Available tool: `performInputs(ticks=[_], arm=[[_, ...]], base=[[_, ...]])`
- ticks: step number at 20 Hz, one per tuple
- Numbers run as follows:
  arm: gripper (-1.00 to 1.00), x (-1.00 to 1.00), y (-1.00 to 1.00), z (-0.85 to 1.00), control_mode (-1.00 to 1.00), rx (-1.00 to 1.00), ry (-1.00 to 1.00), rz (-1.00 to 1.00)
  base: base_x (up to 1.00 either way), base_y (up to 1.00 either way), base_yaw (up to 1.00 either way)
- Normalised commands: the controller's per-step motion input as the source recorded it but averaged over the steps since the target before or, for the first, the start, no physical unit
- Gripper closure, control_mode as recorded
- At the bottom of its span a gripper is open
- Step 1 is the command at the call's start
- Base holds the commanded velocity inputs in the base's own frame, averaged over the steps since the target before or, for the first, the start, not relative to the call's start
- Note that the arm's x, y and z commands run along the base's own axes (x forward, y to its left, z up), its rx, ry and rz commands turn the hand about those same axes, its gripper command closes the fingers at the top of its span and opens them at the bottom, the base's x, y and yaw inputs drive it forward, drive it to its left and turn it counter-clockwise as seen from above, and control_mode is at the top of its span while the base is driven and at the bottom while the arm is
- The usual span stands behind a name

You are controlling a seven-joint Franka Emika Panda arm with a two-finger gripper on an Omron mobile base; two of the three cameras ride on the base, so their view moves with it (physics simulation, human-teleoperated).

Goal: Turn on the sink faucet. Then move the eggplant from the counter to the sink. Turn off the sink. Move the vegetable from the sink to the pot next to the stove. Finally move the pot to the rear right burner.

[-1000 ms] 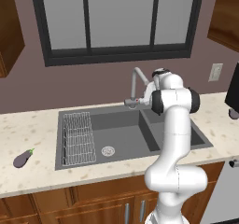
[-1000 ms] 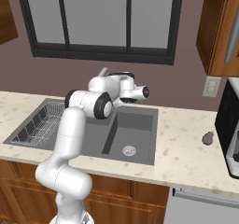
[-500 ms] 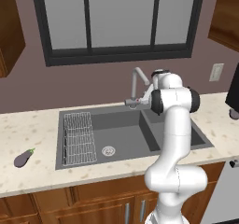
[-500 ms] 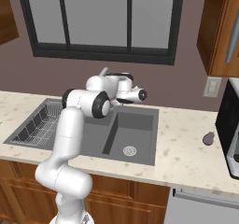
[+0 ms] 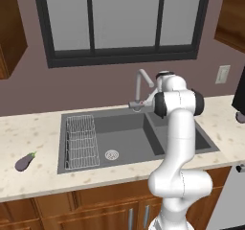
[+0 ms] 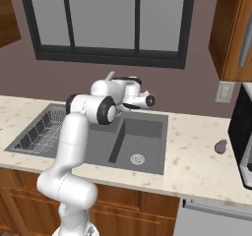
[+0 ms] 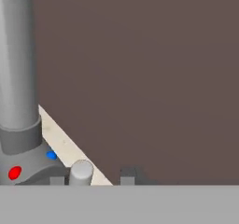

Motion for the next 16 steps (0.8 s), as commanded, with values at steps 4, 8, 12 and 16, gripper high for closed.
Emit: performInputs(ticks=[4, 8, 12, 16], arm=[[1.00, 0.00, -1.00, -0.50, -1.00, 0.04, 0.02, -0.02], [1.00, 0.00, -1.00, -0.56, -1.00, 0.04, 0.01, 0.00], [1.00, 0.00, -1.00, -0.64, -1.00, 0.04, 0.02, 0.00], [1.00, 0.00, -0.95, -0.70, -1.00, 0.03, 0.04, 0.00]], base=[[0.00, 0.00, 0.00], [0.00, 0.00, 0.00], [0.00, 0.00, 0.00], [0.00, 0.00, 0.00]])
